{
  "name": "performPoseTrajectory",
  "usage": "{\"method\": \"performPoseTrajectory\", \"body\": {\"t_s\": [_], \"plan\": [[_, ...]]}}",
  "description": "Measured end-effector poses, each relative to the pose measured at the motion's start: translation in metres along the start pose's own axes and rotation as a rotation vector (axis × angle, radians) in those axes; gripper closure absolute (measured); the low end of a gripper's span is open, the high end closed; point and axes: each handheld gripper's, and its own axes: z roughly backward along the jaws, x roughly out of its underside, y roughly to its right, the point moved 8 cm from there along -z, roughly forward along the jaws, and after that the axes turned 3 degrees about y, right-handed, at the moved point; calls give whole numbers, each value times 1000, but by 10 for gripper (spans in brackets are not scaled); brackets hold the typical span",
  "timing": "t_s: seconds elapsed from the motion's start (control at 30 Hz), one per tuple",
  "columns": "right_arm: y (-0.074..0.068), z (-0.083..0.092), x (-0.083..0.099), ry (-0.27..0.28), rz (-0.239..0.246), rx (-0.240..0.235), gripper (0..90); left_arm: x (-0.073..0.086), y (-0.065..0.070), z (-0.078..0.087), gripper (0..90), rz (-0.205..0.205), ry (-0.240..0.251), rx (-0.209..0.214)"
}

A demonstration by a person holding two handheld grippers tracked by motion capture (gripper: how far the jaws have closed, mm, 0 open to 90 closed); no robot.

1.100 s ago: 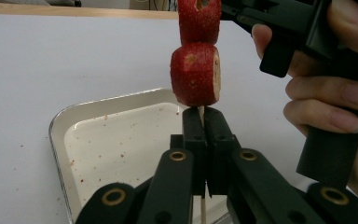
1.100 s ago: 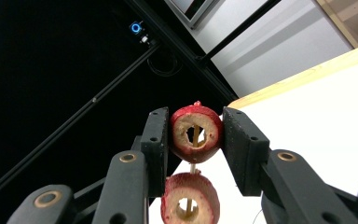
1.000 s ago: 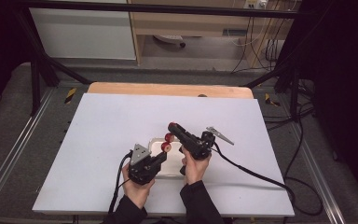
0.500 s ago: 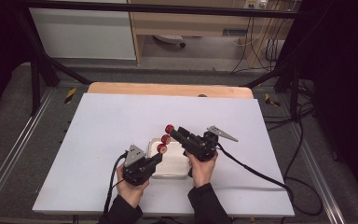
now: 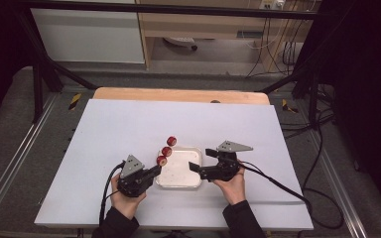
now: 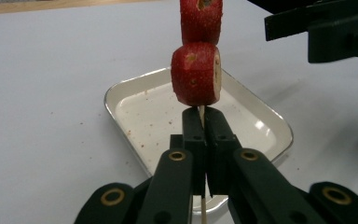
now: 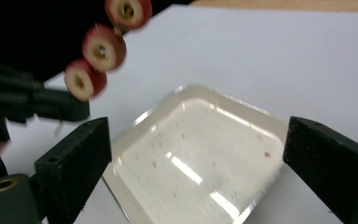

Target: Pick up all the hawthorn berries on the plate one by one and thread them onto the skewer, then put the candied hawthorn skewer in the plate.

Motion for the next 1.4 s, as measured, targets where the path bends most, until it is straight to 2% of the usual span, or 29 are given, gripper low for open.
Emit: {"method": "performPoseTrajectory", "body": {"t_s": [0.17,0.37,0.63,0.73,0.87,1.2,1.4], "plan": [[9,10,20,-101,48,17,26,-1,-6,3,881,-14,-26,12],[22,27,36,-143,89,47,8,-7,-12,2,880,-41,-71,20],[40,49,51,-152,101,73,4,-12,-11,-8,879,-62,-122,31],[45,55,58,-177,109,84,4,-14,-9,-14,878,-73,-144,42],[48,61,63,-175,109,76,5,-16,-5,-22,878,-79,-173,54],[55,77,71,-152,94,95,5,-16,5,-43,877,-103,-247,76],[57,83,78,-168,92,103,4,-10,8,-54,876,-102,-304,79]]}}
